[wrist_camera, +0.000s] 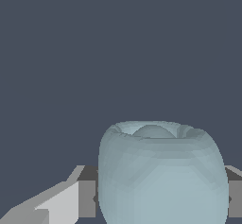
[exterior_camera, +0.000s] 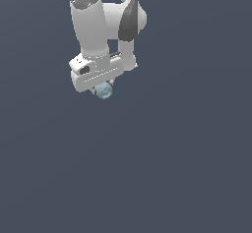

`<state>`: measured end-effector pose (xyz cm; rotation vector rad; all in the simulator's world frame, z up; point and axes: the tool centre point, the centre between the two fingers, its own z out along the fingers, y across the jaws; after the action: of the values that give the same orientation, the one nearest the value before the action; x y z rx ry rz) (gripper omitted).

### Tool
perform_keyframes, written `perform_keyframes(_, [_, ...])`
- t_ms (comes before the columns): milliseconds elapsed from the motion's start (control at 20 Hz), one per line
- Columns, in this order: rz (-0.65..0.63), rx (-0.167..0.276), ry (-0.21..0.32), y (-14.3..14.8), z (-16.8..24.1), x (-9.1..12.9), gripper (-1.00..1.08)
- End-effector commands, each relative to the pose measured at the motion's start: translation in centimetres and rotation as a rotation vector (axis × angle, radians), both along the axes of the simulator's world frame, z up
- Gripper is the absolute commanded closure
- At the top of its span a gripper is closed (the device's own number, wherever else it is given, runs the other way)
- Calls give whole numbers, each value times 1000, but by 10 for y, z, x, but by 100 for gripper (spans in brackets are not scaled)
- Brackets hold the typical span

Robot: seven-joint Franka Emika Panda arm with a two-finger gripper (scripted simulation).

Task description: Pick up the object and move it to a goal position.

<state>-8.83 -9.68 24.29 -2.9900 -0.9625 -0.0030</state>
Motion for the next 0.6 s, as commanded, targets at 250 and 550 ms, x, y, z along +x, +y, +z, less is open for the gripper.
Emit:
perform_keyframes(250, [0,0,1,-14,75,1,108])
perform_keyframes(550, [0,0,1,-23,118,3,108])
